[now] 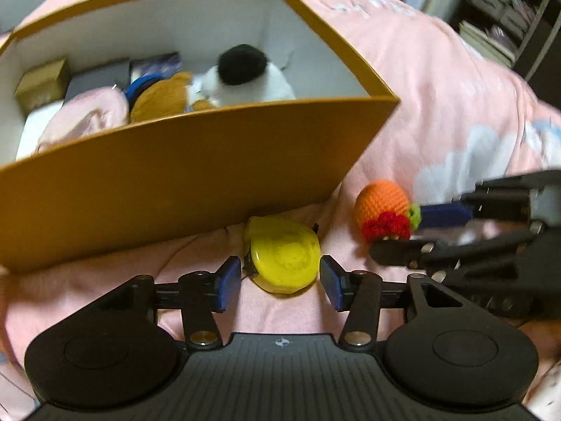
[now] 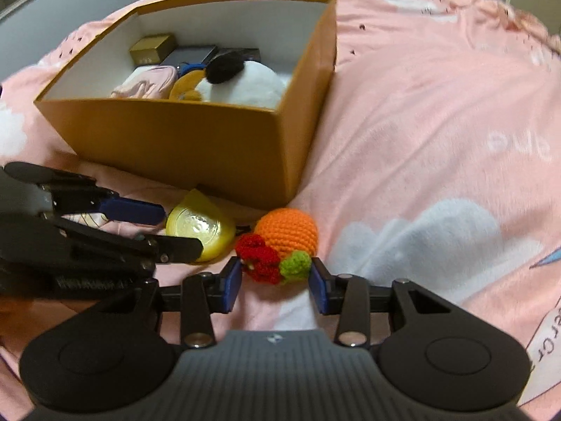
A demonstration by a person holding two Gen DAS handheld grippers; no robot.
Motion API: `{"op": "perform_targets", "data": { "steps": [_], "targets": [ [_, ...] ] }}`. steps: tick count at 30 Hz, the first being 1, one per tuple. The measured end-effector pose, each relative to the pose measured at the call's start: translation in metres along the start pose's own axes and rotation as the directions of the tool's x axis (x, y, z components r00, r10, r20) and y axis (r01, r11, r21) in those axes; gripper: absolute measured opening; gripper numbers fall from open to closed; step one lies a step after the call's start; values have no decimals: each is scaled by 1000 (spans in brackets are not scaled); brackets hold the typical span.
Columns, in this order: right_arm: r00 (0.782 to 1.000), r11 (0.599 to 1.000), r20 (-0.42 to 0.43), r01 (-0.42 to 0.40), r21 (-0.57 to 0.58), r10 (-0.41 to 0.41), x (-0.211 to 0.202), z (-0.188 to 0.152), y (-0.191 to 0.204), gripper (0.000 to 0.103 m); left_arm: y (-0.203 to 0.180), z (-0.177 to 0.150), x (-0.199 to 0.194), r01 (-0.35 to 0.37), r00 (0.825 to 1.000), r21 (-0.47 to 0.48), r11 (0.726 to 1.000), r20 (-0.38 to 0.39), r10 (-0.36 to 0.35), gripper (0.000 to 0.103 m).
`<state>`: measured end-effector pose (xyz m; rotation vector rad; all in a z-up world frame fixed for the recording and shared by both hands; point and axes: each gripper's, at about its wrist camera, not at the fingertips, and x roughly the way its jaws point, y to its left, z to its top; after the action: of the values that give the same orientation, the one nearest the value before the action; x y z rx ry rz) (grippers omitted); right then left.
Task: Organize objects
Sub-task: 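Grasp the yellow tape measure with the left tool while the right tool grasps the orange ball, then carry the tape measure over the box with the left tool while the right tool carries the ball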
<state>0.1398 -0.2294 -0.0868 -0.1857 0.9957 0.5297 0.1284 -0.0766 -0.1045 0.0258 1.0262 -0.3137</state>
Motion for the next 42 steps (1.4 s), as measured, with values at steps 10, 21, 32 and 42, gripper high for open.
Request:
{"op": "perform_targets", "data": {
  "steps": [10, 21, 32, 42],
  "targets": [
    [998, 996, -1, -59, 67, 59, 9, 0, -11, 43, -32, -3, 15, -117, 993, 207, 971, 23, 115, 65],
    [998, 996, 7, -62, 59, 62, 8, -2, -11, 44, -25, -9, 3, -108, 994, 172, 979, 45, 102, 59],
    [994, 997, 89, -54, -54, 59, -41, 8, 10, 43, -14, -10, -70, 23, 988, 29, 999, 149, -27, 59],
    [971, 977, 220, -49, -208, 96, -99, 48, 28, 43, 16, 26, -113, 150, 949, -86, 985, 292, -119, 59]
  ]
}}
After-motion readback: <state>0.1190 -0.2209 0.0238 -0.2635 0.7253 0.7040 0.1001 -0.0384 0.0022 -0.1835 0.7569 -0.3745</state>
